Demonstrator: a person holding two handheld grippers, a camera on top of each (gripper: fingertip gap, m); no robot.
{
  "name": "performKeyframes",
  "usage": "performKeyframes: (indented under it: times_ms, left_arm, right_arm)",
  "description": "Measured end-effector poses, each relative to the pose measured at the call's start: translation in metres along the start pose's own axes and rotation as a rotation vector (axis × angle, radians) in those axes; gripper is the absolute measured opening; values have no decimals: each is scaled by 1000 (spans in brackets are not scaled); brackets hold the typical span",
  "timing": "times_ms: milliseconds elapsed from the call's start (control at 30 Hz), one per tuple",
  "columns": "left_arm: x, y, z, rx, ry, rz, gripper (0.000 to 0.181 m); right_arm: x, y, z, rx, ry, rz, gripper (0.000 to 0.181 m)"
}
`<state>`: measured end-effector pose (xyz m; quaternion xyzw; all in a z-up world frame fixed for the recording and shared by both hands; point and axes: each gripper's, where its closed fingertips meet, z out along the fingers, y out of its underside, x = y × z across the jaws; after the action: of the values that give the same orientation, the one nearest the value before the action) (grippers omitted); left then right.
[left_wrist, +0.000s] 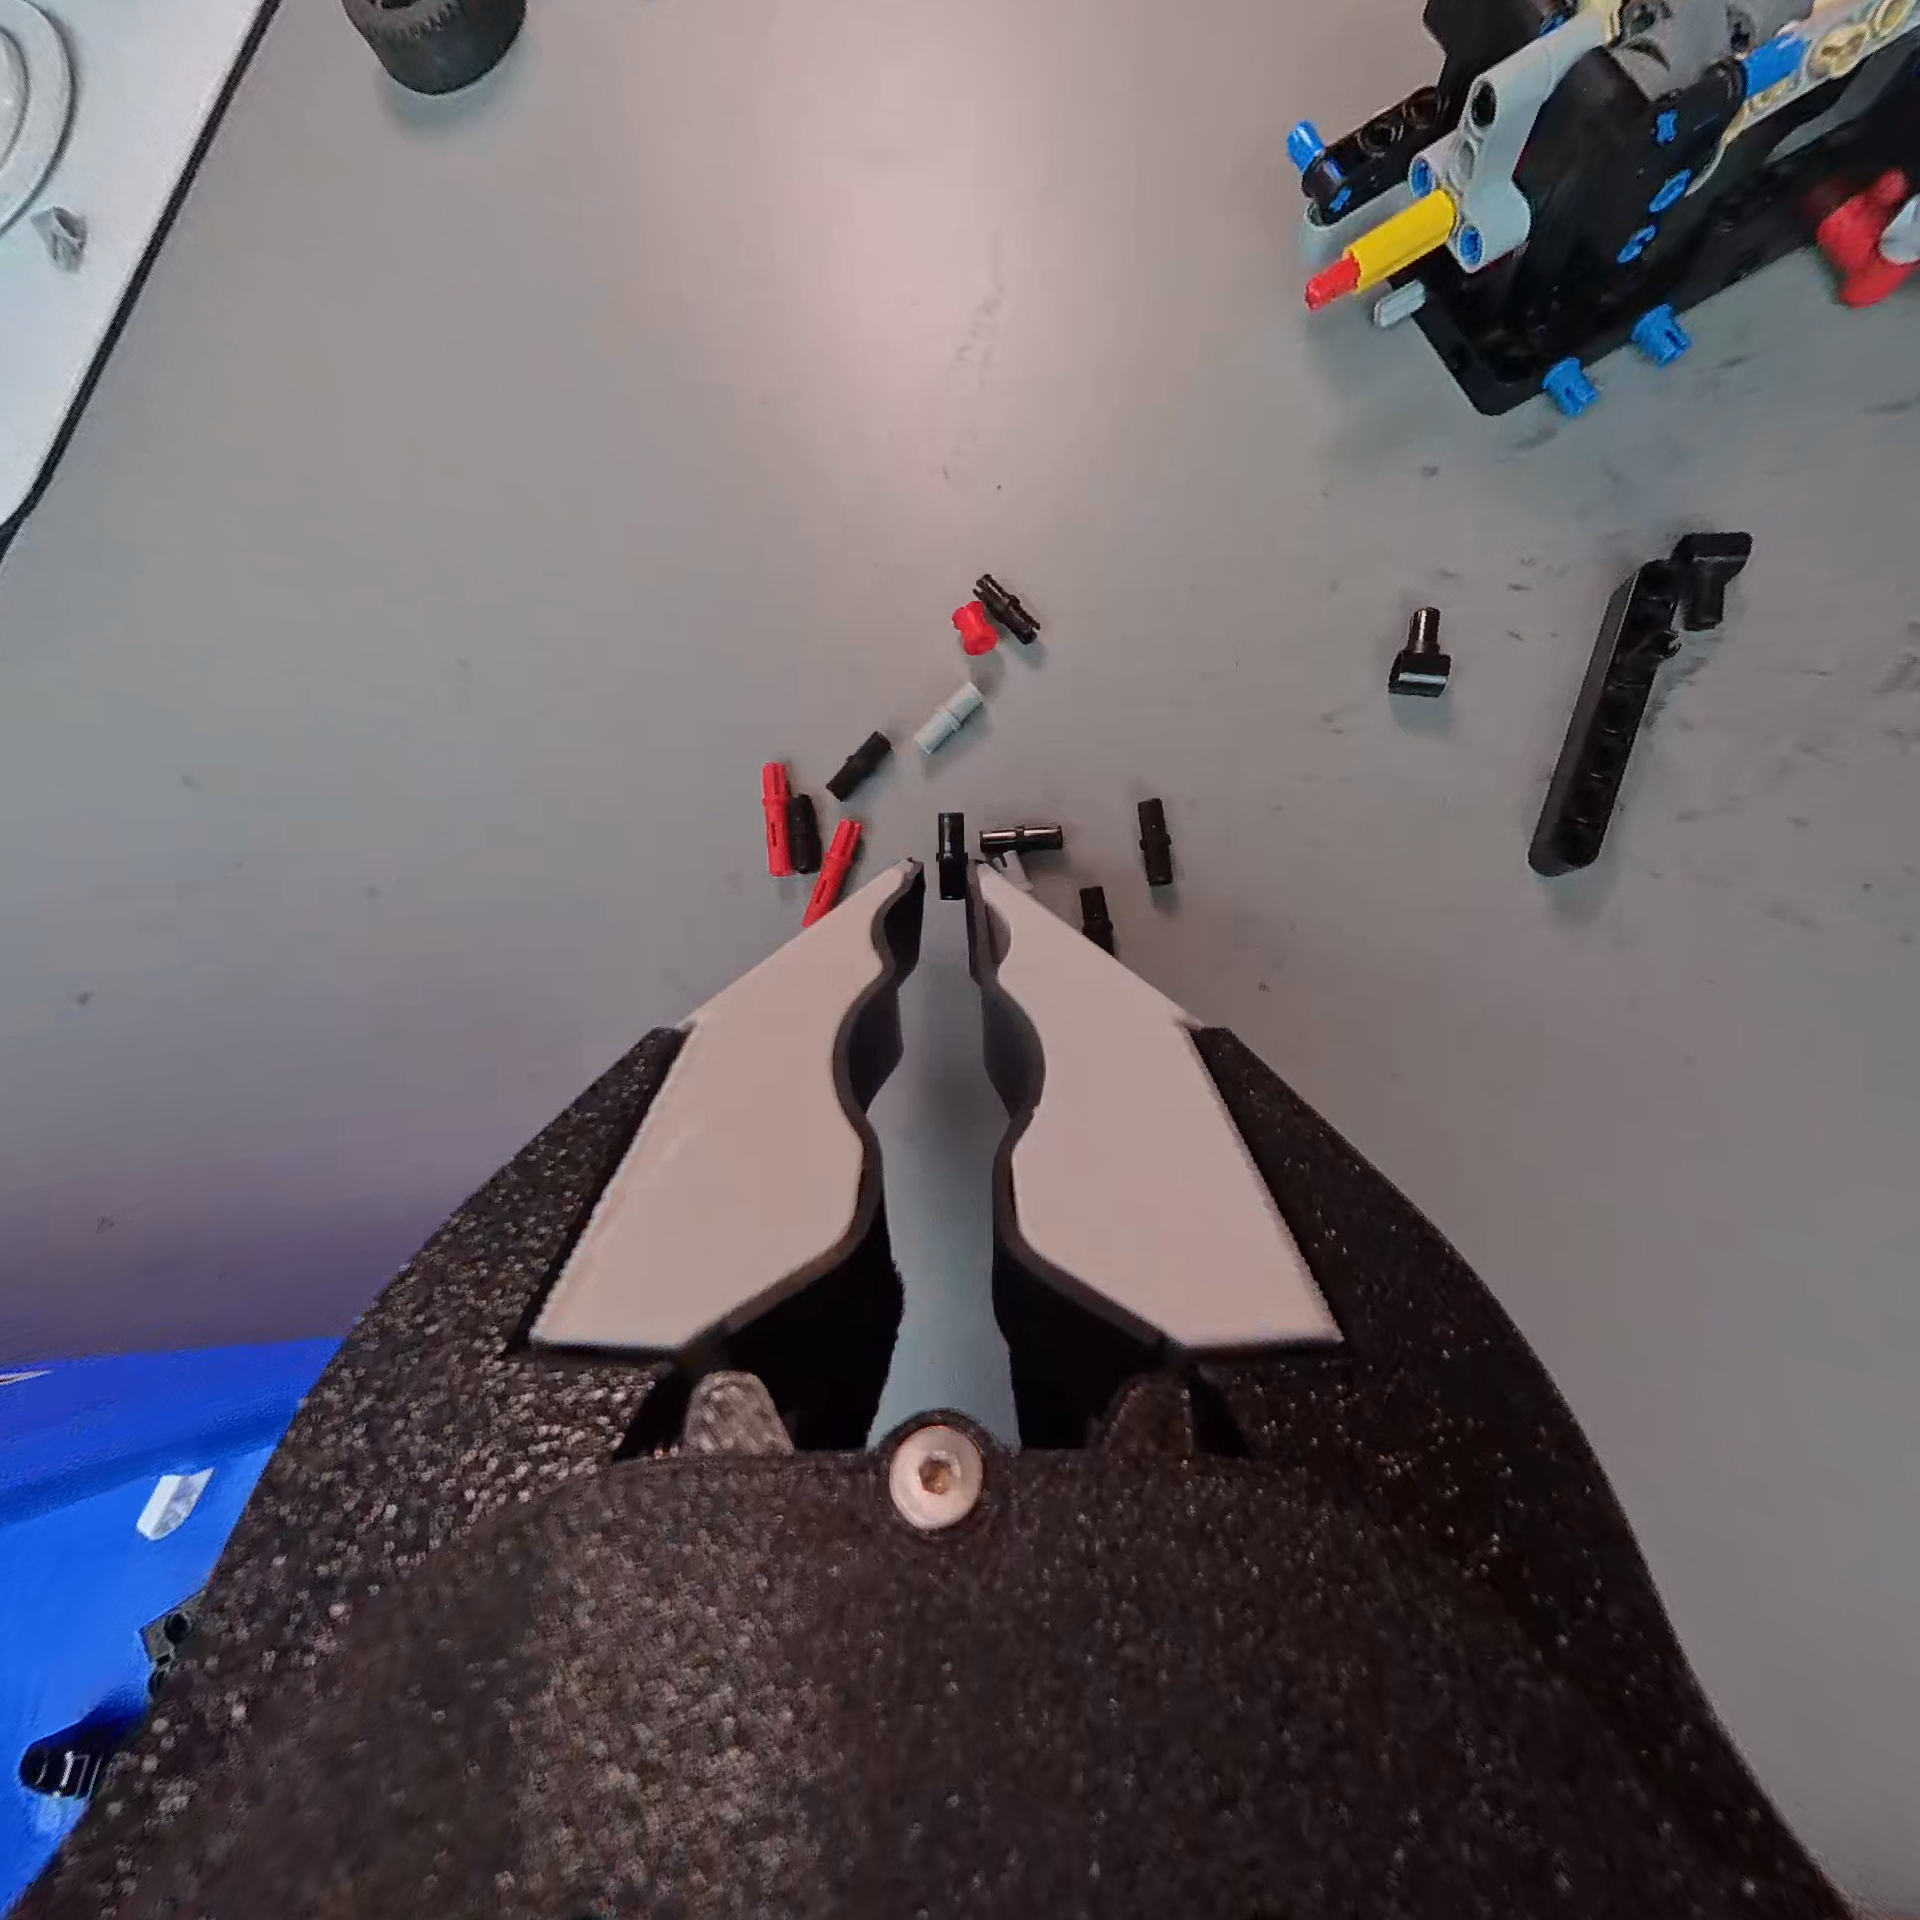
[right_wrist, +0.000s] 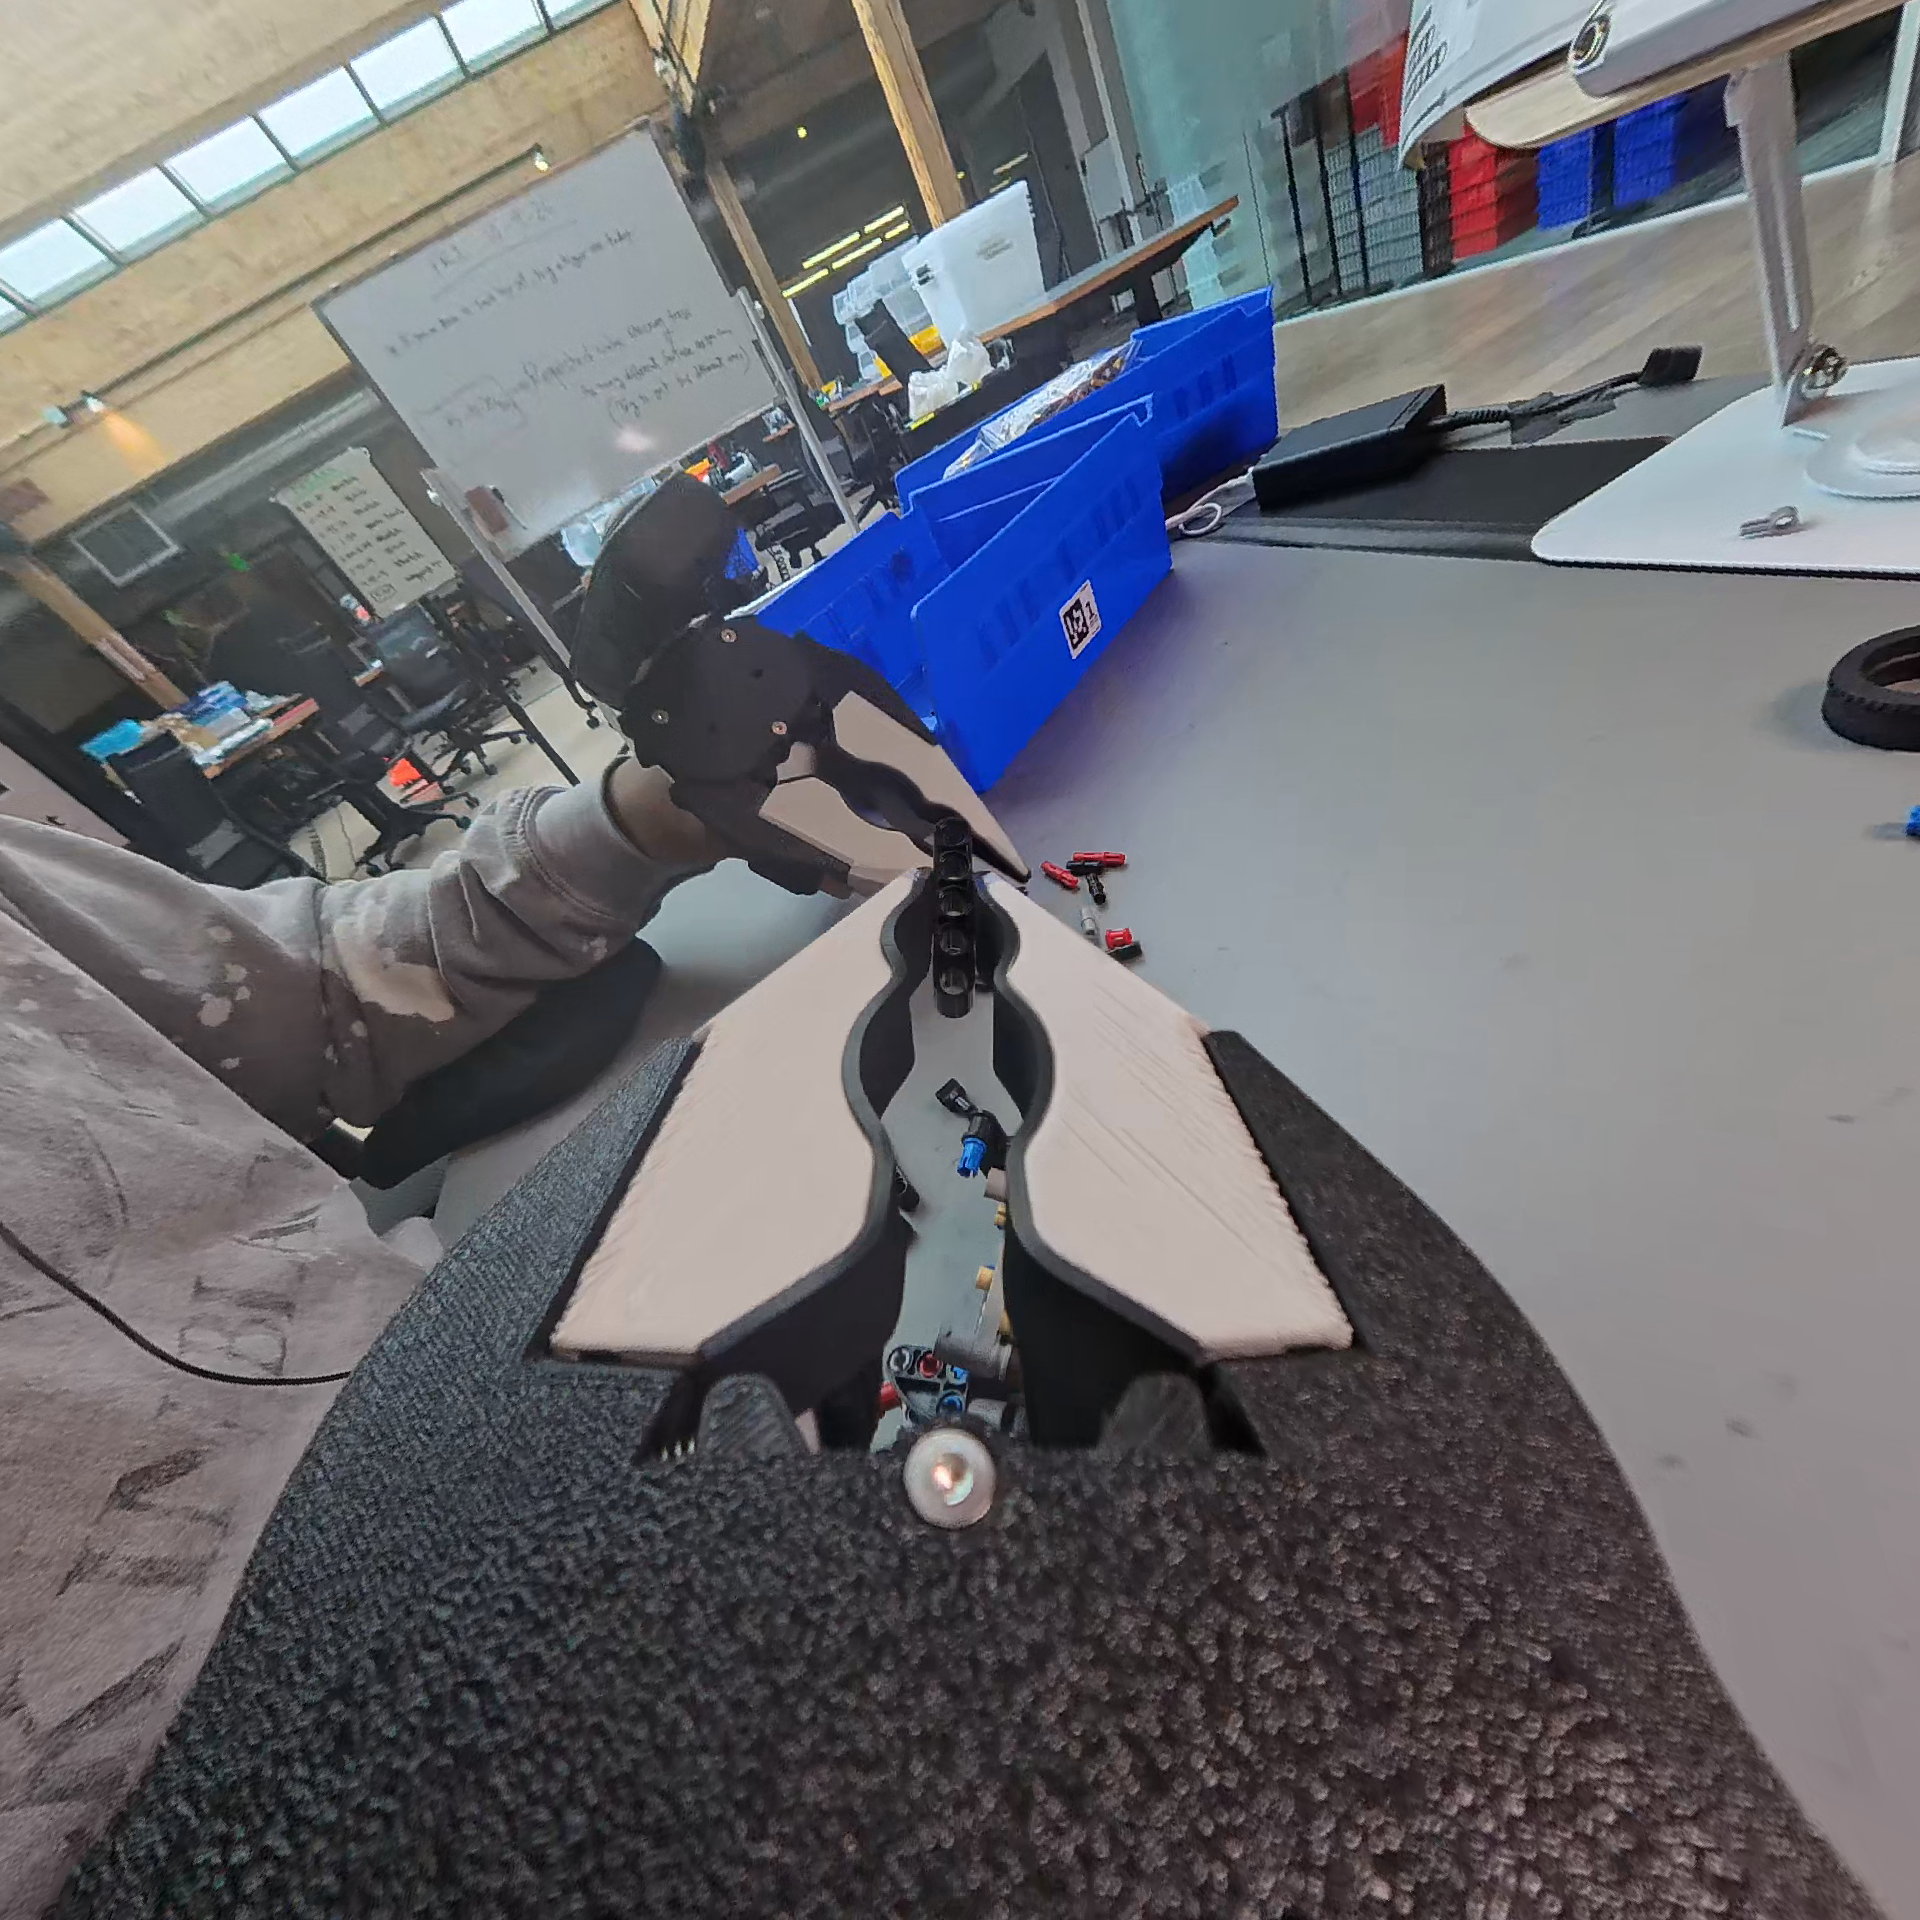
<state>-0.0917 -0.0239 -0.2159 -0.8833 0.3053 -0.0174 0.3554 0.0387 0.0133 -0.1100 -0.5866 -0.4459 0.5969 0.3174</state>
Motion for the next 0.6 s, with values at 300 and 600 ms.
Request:
performKeyframes:
  times_ms: [300,600]
  left_arm:
    - [69,-112,-48,560,396,-204,26]
    - [101,-121,-70,631,188,314,19]
  right_arm:
    - [-36,-5,9,41,-218,215,7]
    - [-67,16,16,-93,-386,276,8]
